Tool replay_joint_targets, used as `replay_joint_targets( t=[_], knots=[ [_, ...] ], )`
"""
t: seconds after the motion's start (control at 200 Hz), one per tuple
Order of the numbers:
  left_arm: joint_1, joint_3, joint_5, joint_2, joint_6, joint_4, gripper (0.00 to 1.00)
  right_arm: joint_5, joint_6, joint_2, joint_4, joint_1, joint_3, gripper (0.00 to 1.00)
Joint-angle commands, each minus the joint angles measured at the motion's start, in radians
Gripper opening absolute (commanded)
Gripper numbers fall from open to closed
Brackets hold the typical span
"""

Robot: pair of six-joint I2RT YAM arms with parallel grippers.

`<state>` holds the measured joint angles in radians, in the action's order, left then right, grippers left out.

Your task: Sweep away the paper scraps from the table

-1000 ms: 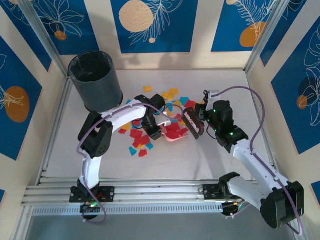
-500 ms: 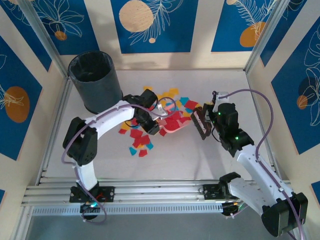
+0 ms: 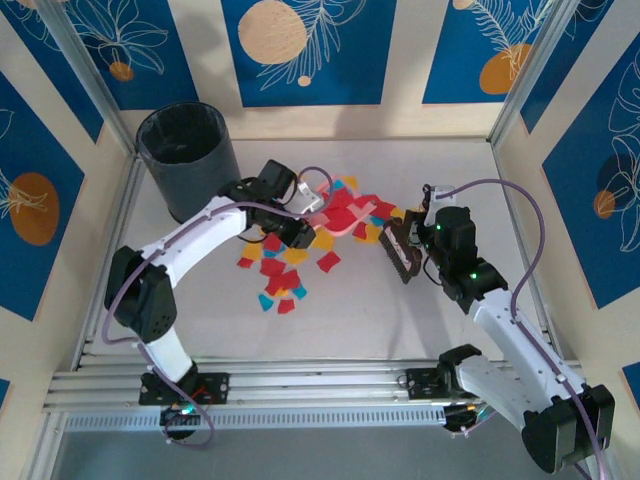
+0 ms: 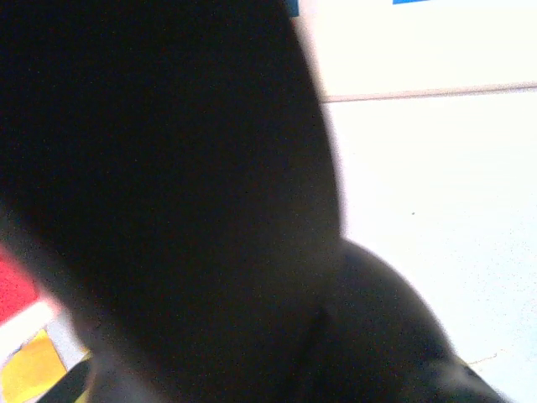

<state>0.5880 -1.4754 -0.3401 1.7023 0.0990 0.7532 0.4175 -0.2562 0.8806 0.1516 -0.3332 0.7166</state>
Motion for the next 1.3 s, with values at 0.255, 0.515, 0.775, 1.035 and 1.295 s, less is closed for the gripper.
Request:
replay_joint_targets(
  t=[0.255,0.515,0.775,1.035,1.295],
  knots=[
    [-0.067,-0.038,-0.001,-0.138,-0.091,-0.080,0.00,-0.062,-0.003,-0.003,-0.022,0.005,0.009,0.00],
    [-0.087,0.040,0.046,-0.264,-0.125,-0.152,0.00,-0.064,-0.003,0.001,-0.021,0.008,0.006,0.00],
    [-0.152,0.040,0.058,-0.318,-0.192,-0.172,0.00,-0.068,-0.008,0.002,-0.023,0.008,0.008,0.00],
    [-0.284,0.010,-0.074,-0.315,-0.309,-0.196,0.00,-0.072,-0.012,0.011,-0.023,0.007,0.009,0.00],
    [-0.446,-0.060,-0.288,-0.242,-0.451,-0.233,0.00,-0.079,-0.020,0.030,-0.020,0.007,0.013,0.00]
  ],
)
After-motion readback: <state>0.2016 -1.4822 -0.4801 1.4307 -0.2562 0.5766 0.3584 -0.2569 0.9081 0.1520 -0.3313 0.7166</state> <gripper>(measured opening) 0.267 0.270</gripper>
